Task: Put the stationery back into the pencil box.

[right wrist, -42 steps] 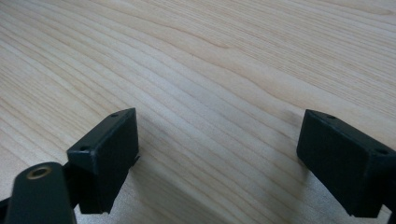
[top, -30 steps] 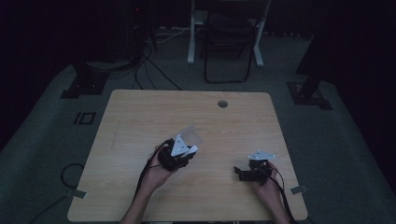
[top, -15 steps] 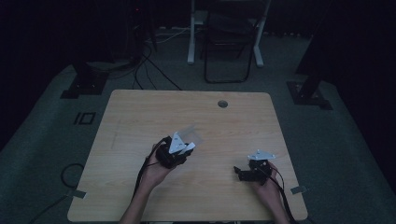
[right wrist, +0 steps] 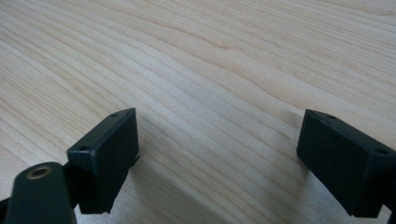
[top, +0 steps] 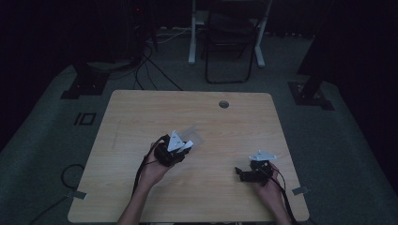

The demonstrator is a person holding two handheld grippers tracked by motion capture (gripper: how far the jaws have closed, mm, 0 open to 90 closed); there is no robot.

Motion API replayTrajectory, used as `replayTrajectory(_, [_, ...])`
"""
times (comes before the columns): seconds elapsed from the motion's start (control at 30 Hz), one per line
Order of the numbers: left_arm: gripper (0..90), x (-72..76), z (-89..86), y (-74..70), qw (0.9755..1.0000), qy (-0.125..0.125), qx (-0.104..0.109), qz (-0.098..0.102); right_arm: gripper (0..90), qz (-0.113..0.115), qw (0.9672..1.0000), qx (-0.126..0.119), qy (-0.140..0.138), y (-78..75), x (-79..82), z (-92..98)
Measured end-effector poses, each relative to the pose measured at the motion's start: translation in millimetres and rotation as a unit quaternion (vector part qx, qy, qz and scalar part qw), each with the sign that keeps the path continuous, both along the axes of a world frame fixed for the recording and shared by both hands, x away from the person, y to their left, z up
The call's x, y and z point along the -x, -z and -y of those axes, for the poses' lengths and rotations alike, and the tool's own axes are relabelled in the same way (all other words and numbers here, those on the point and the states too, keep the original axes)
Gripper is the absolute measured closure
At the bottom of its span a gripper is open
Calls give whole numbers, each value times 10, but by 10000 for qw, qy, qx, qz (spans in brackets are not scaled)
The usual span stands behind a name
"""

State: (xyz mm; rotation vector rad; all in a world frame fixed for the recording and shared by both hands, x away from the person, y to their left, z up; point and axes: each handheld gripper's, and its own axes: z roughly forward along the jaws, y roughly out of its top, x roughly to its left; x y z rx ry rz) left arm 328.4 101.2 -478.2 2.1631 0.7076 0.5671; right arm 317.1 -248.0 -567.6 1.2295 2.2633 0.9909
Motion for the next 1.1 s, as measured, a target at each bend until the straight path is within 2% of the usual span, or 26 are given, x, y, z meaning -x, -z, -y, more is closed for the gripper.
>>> replayTrajectory(0.9, [709,-184,-38,134,9993,-314,-181,13,128,0,10000,1,-1,0,0,0])
replayTrajectory(1.1, [709,-210,-31,166,9993,-327,-162,6,128,1,10000,3,-3,0,0,1])
